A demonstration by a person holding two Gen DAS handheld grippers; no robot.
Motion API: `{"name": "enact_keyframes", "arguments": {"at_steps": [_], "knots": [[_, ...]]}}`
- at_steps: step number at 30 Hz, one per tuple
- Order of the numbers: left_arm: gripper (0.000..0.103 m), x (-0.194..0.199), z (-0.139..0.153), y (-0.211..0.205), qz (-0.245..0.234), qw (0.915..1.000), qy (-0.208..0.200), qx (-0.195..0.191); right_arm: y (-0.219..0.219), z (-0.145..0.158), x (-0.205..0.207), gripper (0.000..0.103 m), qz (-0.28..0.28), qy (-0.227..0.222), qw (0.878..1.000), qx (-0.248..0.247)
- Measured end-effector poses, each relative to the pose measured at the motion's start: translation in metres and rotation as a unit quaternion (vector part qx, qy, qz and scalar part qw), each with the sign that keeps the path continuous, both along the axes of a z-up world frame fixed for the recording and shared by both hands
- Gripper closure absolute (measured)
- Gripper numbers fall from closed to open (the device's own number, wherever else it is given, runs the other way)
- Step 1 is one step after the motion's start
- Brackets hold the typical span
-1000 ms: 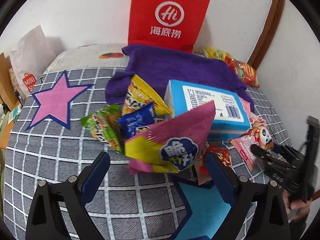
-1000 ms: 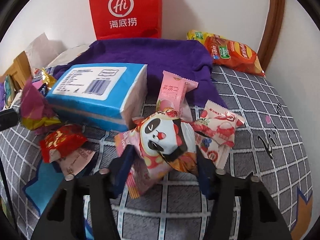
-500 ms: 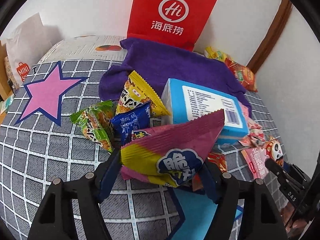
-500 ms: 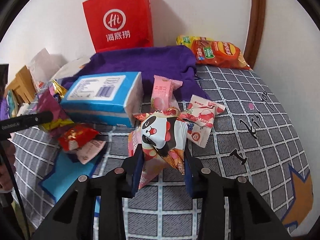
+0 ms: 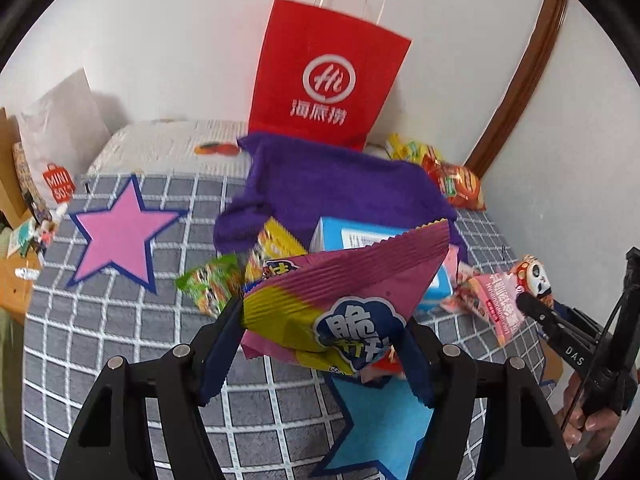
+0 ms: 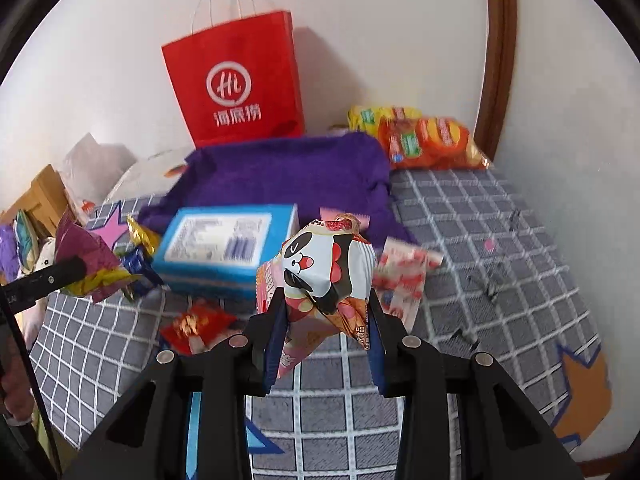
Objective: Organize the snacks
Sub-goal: 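Carry both packets onto the purple towel and open both tools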
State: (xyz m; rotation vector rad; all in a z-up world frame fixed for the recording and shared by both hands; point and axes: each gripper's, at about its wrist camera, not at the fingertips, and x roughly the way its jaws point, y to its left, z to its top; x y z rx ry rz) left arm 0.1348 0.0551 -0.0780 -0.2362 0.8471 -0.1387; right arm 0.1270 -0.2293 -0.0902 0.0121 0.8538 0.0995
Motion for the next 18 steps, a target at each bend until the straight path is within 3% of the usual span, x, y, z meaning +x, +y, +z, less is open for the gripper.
{"name": "enact_keyframes", "arguments": {"at_steps": [9,18], "knots": [[0.033,0.033,0.031,0.001,0.002,0.9996,-0.023,0.014,-0.002,0.045,0.026,0.067,-0.002,-0.034,0.999,0.003],[0.033,0.08,0.047,-0.002,0.009,0.9992,-0.03,0.024,-0.016,0.063,0.071,0.067,-0.01,-0.042,0.999,0.001]]}}
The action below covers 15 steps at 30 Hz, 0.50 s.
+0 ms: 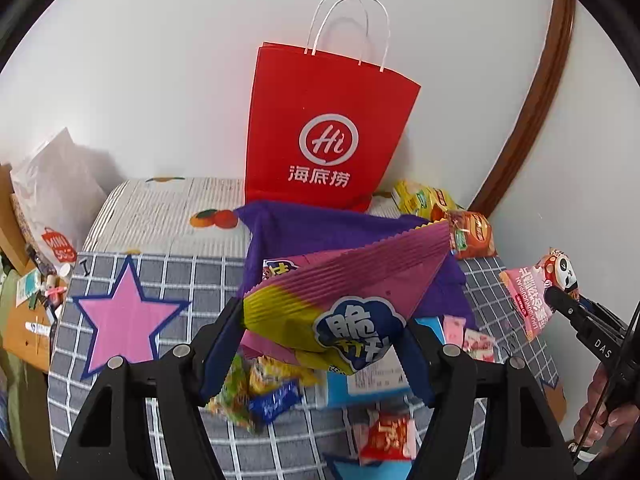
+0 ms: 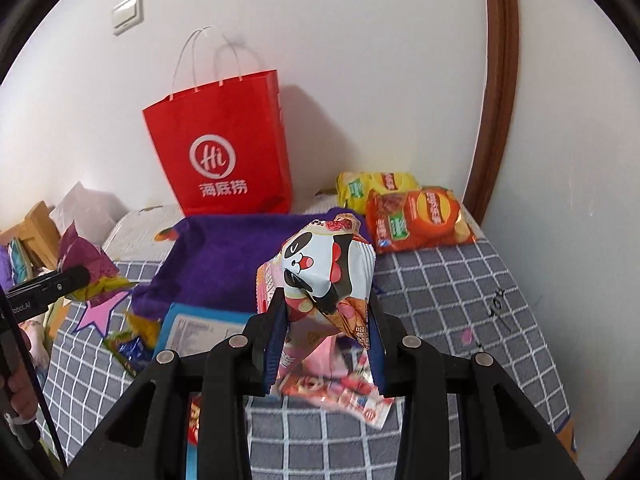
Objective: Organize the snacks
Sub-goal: 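Carry both packets onto the purple towel and open both tools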
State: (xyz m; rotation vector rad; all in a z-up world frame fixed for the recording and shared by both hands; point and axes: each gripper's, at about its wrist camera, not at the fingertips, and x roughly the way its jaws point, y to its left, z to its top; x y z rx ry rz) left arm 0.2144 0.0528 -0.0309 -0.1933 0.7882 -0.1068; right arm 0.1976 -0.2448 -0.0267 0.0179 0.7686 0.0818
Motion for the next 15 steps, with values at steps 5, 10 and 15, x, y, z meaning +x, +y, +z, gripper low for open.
{"name": "enact_keyframes", "arguments": {"at_steps": [5,10,15], "knots": [[0.033,0.026,-0.003,-0.002,0.0,1.0,0.007,0.0,0.0,0.003,0.027,0.067,0.007,0.0,1.0,-0.001],[0.033,0.052,-0.012,-0.006,-0.001,0.9998,0.018,0.001,0.003,-0.002,0.056,0.067,0.012,0.01,1.0,0.001],[0.033,0.079,-0.025,-0.011,-0.003,0.9995,0.031,0.005,0.01,-0.012,0.084,0.067,0.022,0.025,0.999,0.005]]}}
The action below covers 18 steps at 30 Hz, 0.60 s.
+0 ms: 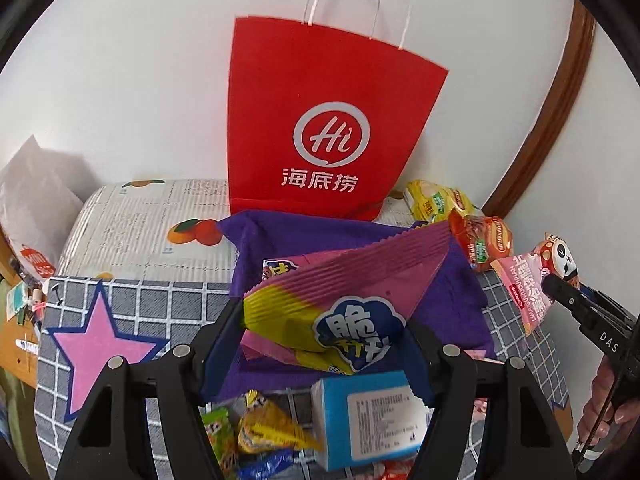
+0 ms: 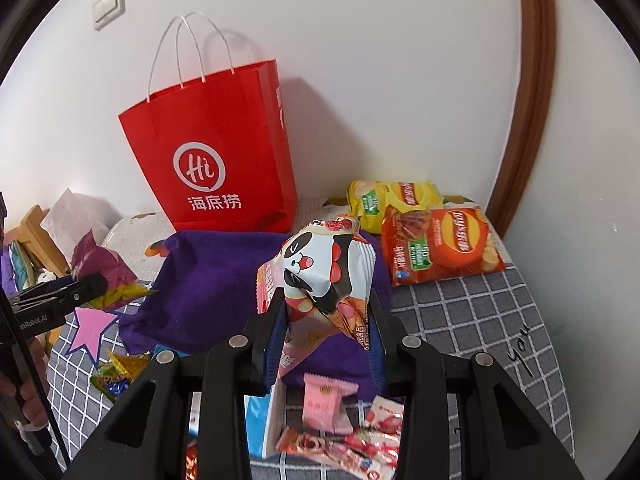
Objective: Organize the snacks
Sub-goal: 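Carry both packets onto the purple towel and open both tools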
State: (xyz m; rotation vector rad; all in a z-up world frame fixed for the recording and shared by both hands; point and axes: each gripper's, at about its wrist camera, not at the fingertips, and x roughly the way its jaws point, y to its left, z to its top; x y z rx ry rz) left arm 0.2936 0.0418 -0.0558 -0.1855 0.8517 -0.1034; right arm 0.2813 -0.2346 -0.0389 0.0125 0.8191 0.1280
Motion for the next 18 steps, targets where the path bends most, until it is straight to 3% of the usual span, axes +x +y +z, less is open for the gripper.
{"name": "enact_keyframes", "arguments": {"at_steps": [18], "knots": [[0.033,0.079,-0.048,-0.006,0.006,0.9987,0.047,0.016,0.03,-0.046,0.095,0.067,0.022,0.035,0.999,0.006]]}}
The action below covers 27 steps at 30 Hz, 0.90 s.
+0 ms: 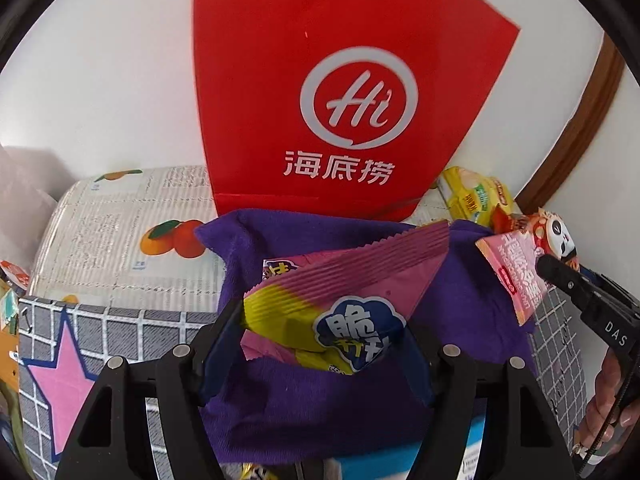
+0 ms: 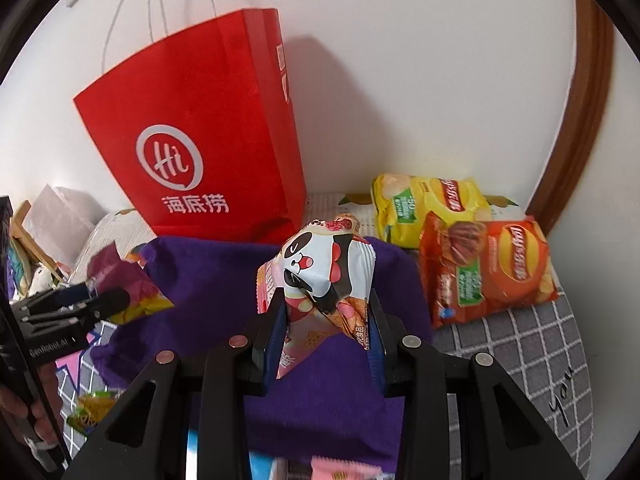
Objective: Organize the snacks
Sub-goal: 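Carry both packets onto the purple towel and open both tools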
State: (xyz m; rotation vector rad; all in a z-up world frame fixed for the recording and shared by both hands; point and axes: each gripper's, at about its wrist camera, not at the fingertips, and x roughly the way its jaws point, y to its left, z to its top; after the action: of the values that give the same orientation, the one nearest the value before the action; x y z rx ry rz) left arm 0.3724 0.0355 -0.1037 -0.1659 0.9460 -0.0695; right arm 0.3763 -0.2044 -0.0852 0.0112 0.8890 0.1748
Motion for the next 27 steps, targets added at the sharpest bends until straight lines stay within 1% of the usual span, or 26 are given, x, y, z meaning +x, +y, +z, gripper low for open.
{"name": "enact_keyframes", "arguments": {"at_steps": [4,7,9,17,19,21,24,27], "knots": [[0.033,0.012,-0.008,-0.007,-0.004,0.9998,0.01,0.014,0.004,-0.01,0.014,0.067,0.003,0.008,1.0,0.011],[0.033,0.02,-0.016,-0.012,-0.006,0.9995,0.02,0.025,0.006,-0.024,0.023,0.067,0.007,0.02,1.0,0.009],[0.033,0.024,-0.022,-0.013,-0.007,0.9994,0.025,0.025,0.006,-0.035,0.028,0.067,0.013,0.038,0.999,-0.001],[0.033,0.041,-0.039,-0.011,-0.005,0.999,0.041,0.015,-0.003,-0.062,0.042,0.067,0.006,0.077,0.997,-0.004],[0.033,0.041,-0.04,-0.01,-0.001,0.9992,0.039,0.011,-0.001,-0.067,0.043,0.067,0.009,0.084,0.996,-0.007],[0.032,0.039,-0.038,-0.012,-0.011,0.999,0.04,0.018,-0.001,-0.072,0.046,0.067,0.011,0.088,0.996,-0.005],[0.032,0.04,-0.04,-0.012,-0.008,0.9989,0.042,0.02,0.0,-0.081,0.05,0.066,0.016,0.103,0.995,0.004],[0.032,0.041,-0.041,-0.014,-0.012,0.9989,0.042,0.02,0.002,-0.086,0.051,0.066,0.016,0.108,0.994,-0.004]]}}
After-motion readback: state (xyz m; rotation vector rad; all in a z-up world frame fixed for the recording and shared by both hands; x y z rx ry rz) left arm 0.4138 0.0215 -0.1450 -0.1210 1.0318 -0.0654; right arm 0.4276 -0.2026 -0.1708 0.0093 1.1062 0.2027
